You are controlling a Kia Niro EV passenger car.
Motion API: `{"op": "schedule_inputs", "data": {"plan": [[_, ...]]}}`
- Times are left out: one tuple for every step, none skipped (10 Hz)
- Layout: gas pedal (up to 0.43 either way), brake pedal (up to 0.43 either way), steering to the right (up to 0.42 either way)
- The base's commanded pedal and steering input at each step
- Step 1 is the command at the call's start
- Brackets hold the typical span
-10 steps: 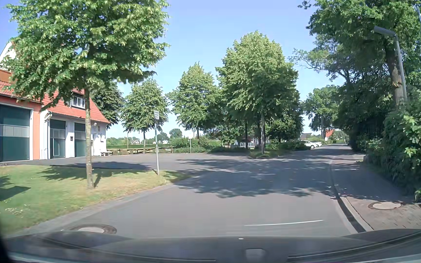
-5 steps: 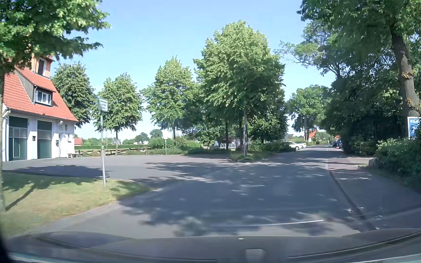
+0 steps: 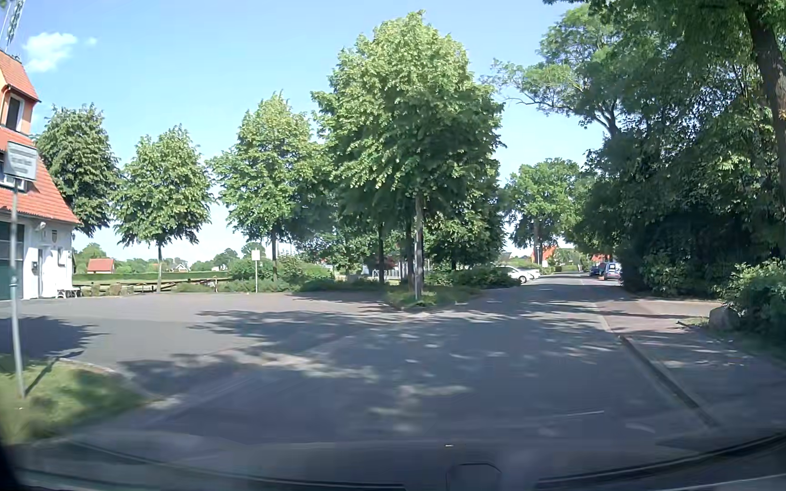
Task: Follow the waypoints while adhering to traffic rules and regulations
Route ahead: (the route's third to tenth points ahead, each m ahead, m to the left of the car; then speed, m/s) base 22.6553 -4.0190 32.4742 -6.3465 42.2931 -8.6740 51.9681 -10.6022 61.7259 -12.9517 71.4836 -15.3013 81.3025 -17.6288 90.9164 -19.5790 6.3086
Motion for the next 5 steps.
{"op": "schedule_inputs", "data": {"plan": [[0.138,0.006,0.105],[0.138,0.006,0.105],[0.138,0.006,0.106],[0.138,0.006,0.107],[0.15,0.006,0.107]]}}
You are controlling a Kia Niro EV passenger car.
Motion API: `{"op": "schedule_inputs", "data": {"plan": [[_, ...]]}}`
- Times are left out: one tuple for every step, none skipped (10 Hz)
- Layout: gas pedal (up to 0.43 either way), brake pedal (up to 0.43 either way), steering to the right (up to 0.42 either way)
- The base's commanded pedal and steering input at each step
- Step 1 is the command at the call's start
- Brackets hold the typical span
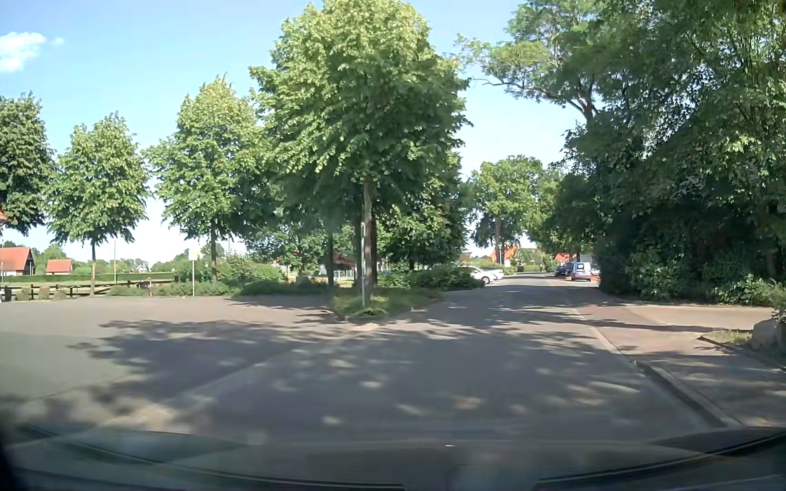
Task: Follow the waypoints while adhering to traffic rules and regulations
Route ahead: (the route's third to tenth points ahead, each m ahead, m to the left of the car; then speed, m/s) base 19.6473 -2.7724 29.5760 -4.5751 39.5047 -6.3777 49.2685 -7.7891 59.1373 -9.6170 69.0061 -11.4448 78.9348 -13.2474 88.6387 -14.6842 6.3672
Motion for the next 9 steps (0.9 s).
{"op": "schedule_inputs", "data": {"plan": [[0.157,0.006,0.107],[0.157,0.006,0.108],[0.157,0.006,0.109],[0.157,0.006,0.109],[0.157,0.006,0.109],[0.157,0.006,0.108],[0.157,0.006,0.103],[0.157,0.006,0.096],[0.157,0.006,0.086]]}}
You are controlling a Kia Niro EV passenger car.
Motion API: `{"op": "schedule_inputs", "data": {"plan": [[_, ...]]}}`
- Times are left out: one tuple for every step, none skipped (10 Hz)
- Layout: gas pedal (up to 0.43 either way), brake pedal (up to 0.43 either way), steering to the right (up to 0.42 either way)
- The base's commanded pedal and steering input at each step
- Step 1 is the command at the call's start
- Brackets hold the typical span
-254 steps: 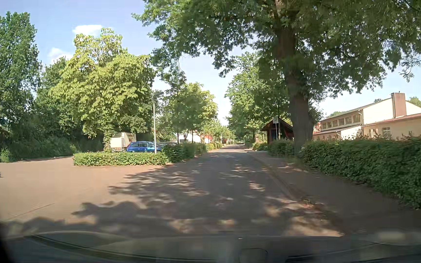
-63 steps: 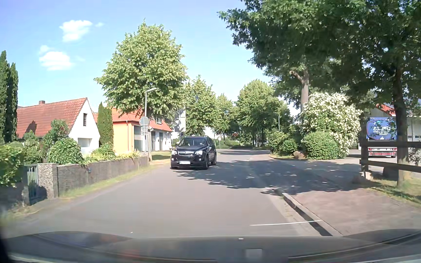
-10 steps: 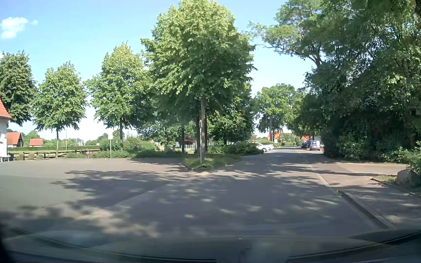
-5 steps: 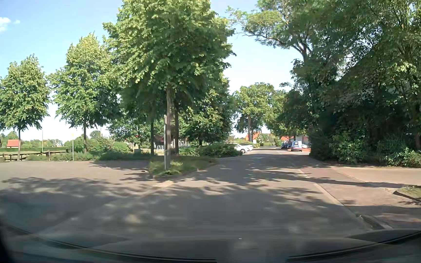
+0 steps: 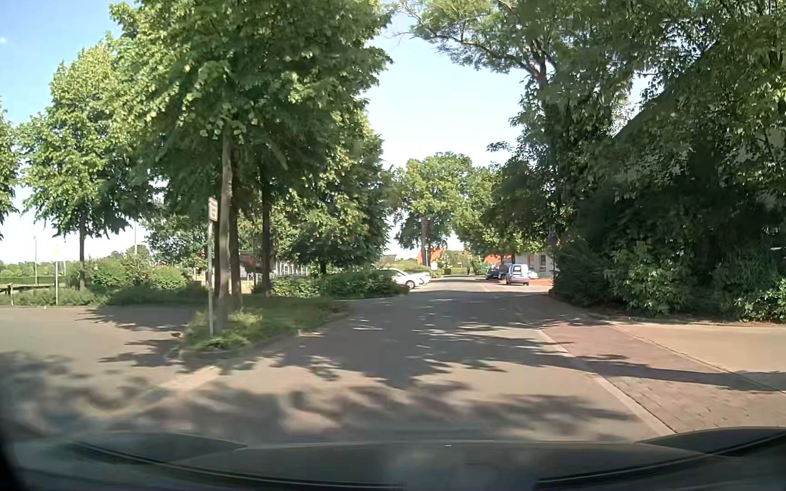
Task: Follow the waypoints while adhering to traffic rules and regulations
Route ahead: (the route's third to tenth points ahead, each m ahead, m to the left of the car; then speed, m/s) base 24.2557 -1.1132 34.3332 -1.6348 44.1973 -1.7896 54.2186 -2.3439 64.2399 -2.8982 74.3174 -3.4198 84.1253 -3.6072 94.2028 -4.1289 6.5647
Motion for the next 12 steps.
{"op": "schedule_inputs", "data": {"plan": [[0.157,0.006,0.078],[0.157,0.006,0.069],[0.157,0.006,0.054],[0.157,0.006,0.04],[0.157,0.006,0.03],[0.157,0.006,0.025],[0.157,0.006,0.021],[0.157,0.006,0.017],[0.157,0.006,0.01],[0.157,0.006,0.007],[0.157,0.006,0.007],[0.157,0.006,0.007]]}}
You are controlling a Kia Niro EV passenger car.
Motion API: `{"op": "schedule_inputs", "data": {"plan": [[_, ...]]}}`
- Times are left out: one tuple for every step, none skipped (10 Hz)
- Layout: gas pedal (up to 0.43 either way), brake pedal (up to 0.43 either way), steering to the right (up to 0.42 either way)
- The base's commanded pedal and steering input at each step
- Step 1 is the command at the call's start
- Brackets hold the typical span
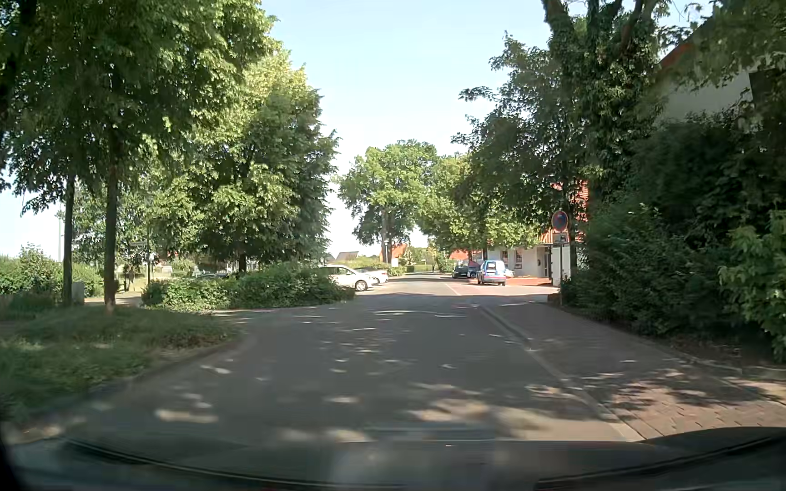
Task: Follow the waypoints while adhering to traffic rules and regulations
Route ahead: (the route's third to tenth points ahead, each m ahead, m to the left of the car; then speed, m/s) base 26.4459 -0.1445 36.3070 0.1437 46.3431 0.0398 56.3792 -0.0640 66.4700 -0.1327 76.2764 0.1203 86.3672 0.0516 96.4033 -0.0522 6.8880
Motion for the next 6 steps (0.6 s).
{"op": "schedule_inputs", "data": {"plan": [[0.157,0.006,0.007],[0.157,0.006,0.007],[0.157,0.006,0.007],[0.157,0.006,0.007],[0.157,0.006,0.007],[0.157,0.006,0.006]]}}
